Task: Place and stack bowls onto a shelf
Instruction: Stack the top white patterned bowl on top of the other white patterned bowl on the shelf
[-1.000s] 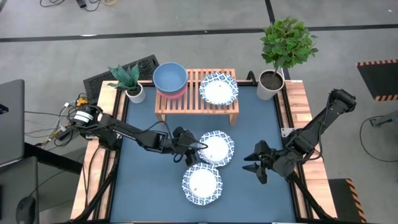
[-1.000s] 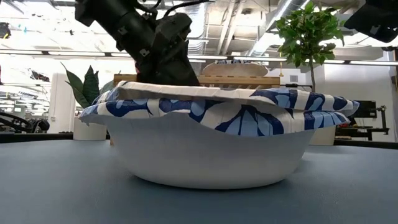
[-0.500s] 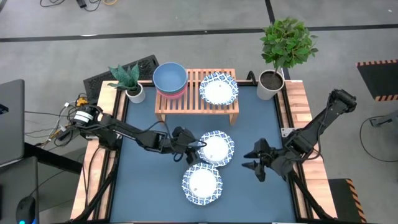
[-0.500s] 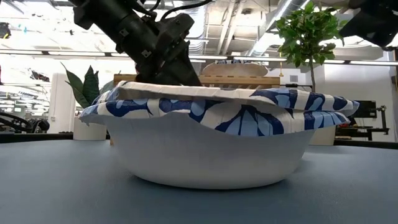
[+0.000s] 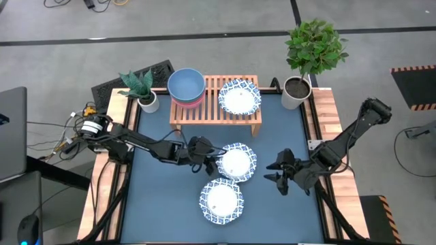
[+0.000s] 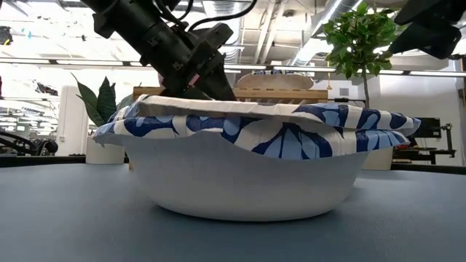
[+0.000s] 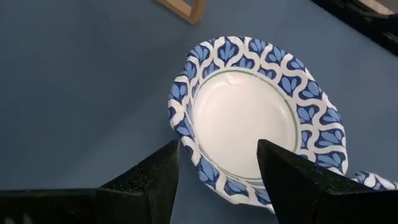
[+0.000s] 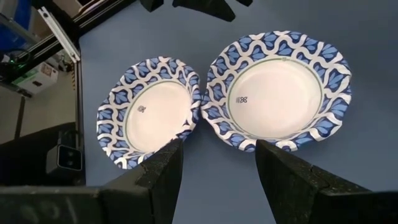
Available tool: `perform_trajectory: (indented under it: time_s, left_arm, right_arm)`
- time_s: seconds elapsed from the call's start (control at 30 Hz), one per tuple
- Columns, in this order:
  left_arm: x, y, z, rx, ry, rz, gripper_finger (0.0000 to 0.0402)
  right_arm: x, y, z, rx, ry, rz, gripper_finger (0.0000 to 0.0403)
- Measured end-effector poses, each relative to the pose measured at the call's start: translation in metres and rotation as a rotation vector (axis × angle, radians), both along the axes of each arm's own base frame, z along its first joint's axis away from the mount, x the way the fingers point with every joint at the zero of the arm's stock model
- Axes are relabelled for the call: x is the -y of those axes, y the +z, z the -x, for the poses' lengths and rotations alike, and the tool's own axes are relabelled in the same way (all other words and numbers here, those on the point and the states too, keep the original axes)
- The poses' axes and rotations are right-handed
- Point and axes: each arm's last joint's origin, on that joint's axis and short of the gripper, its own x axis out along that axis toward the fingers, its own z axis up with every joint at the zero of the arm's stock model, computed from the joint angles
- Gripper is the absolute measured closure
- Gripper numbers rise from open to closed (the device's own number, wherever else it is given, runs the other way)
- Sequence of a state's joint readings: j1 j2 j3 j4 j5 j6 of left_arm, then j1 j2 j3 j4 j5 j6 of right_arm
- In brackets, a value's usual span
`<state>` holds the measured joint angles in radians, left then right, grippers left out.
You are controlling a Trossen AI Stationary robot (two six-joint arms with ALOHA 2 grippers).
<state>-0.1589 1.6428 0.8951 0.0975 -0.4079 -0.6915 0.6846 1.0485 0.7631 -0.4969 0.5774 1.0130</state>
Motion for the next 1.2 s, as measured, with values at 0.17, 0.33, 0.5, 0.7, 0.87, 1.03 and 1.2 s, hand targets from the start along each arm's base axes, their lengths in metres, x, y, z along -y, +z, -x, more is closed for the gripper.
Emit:
perform_trajectory:
  time_s: [0.17,0.33,0.5,0.7,0.87,1.03,1.2]
  left_arm:
    - [0.001,-0.009,-0.004,-0.001,0.025,0.027,0.0203]
    - [0.001,-0.02,-0.01,0.01,0.065,0.051,0.0203]
    - [-0.002,-0.028,-0.013,-0.002,0.073,0.043,0.0203]
    - [-0.007,-0.042,-0.016,-0.023,0.07,0.086,0.0203]
    - [-0.005,-0.051,-0.021,-0.015,0.054,0.13,0.0203]
    - [-0.006,-0.052,-0.021,-0.012,0.053,0.15,0.0203]
    - [-0.008,-0.051,-0.022,0.0,0.047,0.169,0.0222]
  right_arm:
    - [0.0,0.0,0.0,0.0,0.0,0.0,0.0177]
    - [0.0,0.0,0.0,0.0,0.0,0.0,0.0177]
    - [0.0,-0.001,0.0,-0.007,-0.003,-0.001,0.0177]
    - [0.0,-0.001,0.0,-0.007,-0.004,-0.001,0.0177]
    - [0.001,-0.002,0.001,-0.017,-0.004,0.006,0.0177]
    - [0.001,-0.002,0.001,-0.017,-0.004,0.006,0.0177]
    - [0.001,-0.002,0.001,-0.016,-0.004,0.005,0.0177]
